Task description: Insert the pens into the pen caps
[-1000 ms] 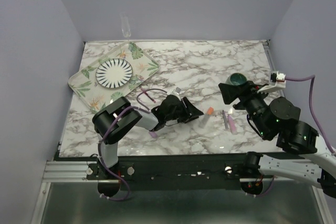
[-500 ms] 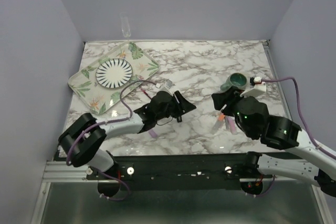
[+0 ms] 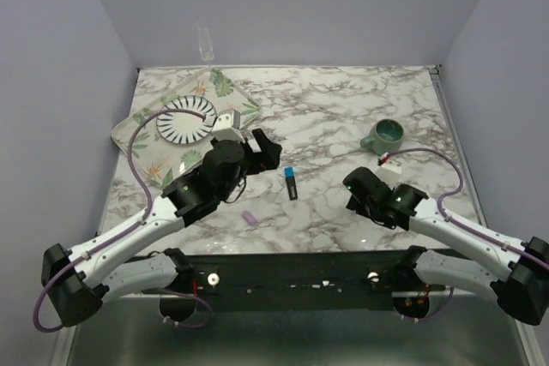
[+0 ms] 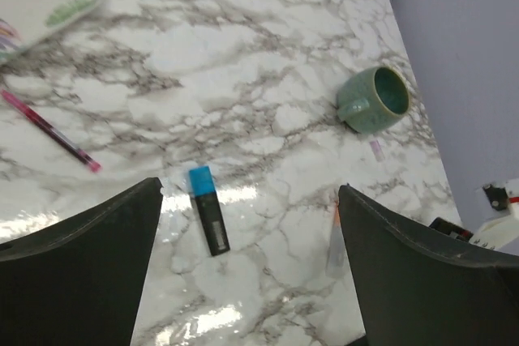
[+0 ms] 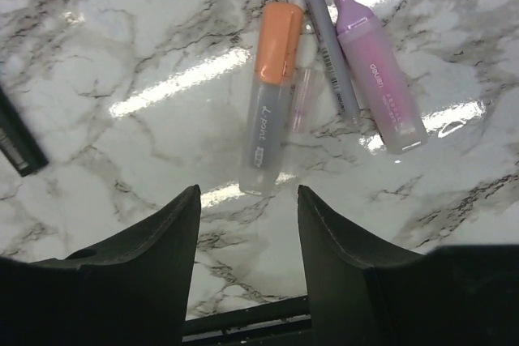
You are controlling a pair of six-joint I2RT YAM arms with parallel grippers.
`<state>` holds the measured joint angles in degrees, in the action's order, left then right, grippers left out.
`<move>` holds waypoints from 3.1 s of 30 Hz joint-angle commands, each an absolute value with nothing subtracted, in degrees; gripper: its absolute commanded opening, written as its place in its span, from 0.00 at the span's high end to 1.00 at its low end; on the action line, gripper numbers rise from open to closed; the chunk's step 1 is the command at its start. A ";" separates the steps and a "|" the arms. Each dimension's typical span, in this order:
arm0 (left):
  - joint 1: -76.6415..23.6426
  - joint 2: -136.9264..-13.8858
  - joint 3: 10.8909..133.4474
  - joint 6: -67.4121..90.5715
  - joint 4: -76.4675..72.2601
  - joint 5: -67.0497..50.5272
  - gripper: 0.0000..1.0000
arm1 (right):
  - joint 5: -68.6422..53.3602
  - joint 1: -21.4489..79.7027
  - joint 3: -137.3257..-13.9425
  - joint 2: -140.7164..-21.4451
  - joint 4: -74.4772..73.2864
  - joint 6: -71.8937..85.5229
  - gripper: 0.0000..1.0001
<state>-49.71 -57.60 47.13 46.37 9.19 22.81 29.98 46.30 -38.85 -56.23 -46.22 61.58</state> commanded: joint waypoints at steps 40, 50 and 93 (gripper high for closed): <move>-45.00 -53.70 51.59 35.50 20.66 34.28 0.01 | 15.21 43.33 -50.71 -86.93 -17.49 32.17 0.44; -44.74 -55.11 55.19 37.08 25.92 33.84 0.01 | 20.66 38.60 -49.58 -78.14 -34.43 39.00 0.43; -44.65 -48.60 52.82 36.47 23.03 22.15 0.01 | 12.48 11.60 -41.31 -83.15 -35.60 36.30 0.50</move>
<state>-44.95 -49.43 53.84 36.62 24.03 21.56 14.61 12.56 -42.30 -81.17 -38.92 37.47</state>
